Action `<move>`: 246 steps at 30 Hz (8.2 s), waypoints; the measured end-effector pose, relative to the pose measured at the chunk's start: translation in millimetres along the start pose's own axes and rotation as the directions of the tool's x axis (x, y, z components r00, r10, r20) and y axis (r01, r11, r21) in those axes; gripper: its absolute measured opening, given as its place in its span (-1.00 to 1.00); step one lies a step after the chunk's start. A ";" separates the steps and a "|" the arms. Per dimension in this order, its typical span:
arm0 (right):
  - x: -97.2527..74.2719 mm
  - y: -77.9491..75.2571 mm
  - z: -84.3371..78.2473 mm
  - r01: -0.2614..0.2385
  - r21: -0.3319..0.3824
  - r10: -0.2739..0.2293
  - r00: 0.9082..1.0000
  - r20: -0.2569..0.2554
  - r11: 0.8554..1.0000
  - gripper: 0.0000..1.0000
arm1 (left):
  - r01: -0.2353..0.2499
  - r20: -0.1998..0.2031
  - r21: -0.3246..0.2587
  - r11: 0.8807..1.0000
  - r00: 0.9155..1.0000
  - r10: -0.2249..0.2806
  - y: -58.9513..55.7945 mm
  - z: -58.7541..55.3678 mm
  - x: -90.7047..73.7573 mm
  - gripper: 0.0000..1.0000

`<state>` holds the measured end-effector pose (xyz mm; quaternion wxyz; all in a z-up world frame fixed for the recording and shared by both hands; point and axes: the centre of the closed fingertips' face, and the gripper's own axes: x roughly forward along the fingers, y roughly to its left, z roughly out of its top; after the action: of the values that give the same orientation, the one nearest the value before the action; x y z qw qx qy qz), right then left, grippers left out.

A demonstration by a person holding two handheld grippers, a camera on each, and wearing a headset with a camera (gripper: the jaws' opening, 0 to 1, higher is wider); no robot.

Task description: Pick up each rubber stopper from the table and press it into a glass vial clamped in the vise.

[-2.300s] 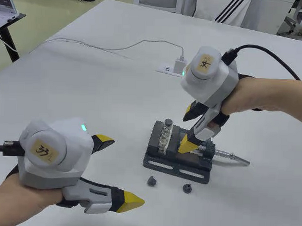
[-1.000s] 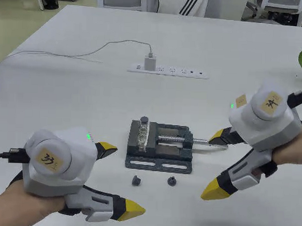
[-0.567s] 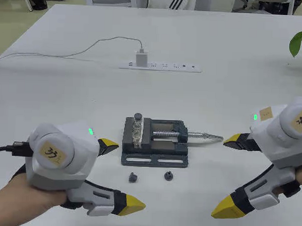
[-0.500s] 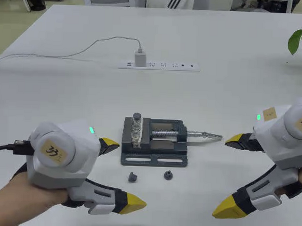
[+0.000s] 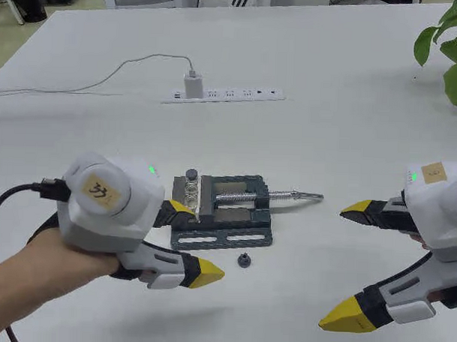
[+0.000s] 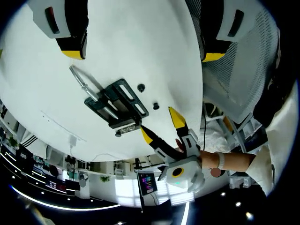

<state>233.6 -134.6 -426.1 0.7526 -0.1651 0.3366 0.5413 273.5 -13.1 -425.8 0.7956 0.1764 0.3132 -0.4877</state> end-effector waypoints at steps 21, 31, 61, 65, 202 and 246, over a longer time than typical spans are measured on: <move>-15.0 11.0 -17.1 0.029 0.051 -0.032 0.998 0.061 0.998 0.99 | 0.179 -0.272 0.183 0.967 0.954 -0.126 -15.8 -5.9 45.7 -0.61; -15.4 13.5 -27.1 0.029 0.074 -0.034 0.997 0.066 0.997 0.99 | 0.223 -0.352 0.216 0.951 0.926 -0.138 -16.9 -10.3 63.6 -0.72; -12.4 18.7 -34.7 0.009 0.089 -0.013 0.999 0.039 0.996 0.94 | 0.275 -0.449 0.251 0.928 0.883 -0.141 -16.8 -19.7 71.2 -0.85; -12.2 17.9 -36.5 0.007 0.088 -0.010 0.999 0.034 0.996 0.93 | 0.278 -0.449 0.250 0.928 0.882 -0.143 -17.3 -19.0 71.3 -0.85; 1.6 63.6 135.5 -0.138 -0.126 0.184 0.835 0.518 0.982 -0.86 | 0.777 0.754 -0.627 0.062 0.624 -0.206 -52.8 66.5 -63.8 -0.92; 16.2 68.8 111.0 -0.214 -0.089 0.231 0.881 0.413 0.973 -0.90 | 0.623 0.599 -0.559 0.547 0.760 -0.254 -64.8 38.0 -49.5 -0.06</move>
<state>209.3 -30.4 -349.4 0.7367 -0.0205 0.1722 0.6536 212.3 -32.3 -362.8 0.6920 -0.3621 0.3225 -0.5349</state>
